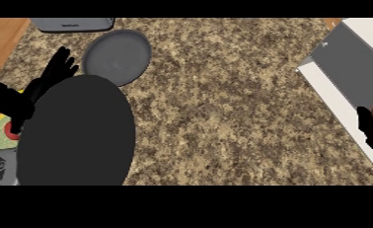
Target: Pick the squash from the placemat and place it in the tiered shelf
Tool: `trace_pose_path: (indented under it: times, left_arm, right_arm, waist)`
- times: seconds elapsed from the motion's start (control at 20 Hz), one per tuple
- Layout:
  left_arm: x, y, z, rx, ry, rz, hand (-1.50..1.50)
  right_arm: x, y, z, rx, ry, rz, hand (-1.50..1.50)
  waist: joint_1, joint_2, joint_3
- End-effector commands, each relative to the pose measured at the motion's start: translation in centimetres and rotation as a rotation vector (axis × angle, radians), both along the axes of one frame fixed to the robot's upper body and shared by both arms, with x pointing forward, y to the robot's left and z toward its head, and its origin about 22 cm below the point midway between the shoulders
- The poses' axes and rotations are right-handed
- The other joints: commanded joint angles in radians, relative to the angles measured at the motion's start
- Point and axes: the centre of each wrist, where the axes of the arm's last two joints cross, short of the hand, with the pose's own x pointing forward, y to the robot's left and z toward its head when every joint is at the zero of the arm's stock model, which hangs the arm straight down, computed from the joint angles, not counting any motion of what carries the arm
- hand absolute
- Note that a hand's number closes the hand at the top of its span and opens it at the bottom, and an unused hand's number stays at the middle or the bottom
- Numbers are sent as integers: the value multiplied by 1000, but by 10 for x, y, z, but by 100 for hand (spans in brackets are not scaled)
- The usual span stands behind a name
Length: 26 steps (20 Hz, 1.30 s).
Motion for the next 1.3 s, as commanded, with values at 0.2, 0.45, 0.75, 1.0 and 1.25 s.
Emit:
trace_pose_path:
  times: [0.2, 0.45, 0.75, 1.0, 1.25]
  left_arm:
    - [8, -19, 1, 8, -2, -7, 0]
    - [-1, -16, -9, -2, -2, -23, 0]
    - [19, -16, -11, -10, 2, -34, 0]
    - [8, -1, -5, -8, -13, -41, 0]
    - [21, -33, 6, -10, 4, -28, 0]
  right_arm:
    - [-26, -112, 9, 122, -144, 77, 150]
    - [-43, -171, 6, 142, -125, 59, 150]
    - [-26, -203, 5, 147, -97, 57, 150]
    - [-21, -210, -20, 145, -92, 72, 150]
    - [-14, -242, -25, 161, -158, -137, -150]
  waist:
    - [1, 5, -2]
    - [19, 8, -3]
    - [29, 11, -4]
    - [33, 11, -4]
    - [36, 12, -3]
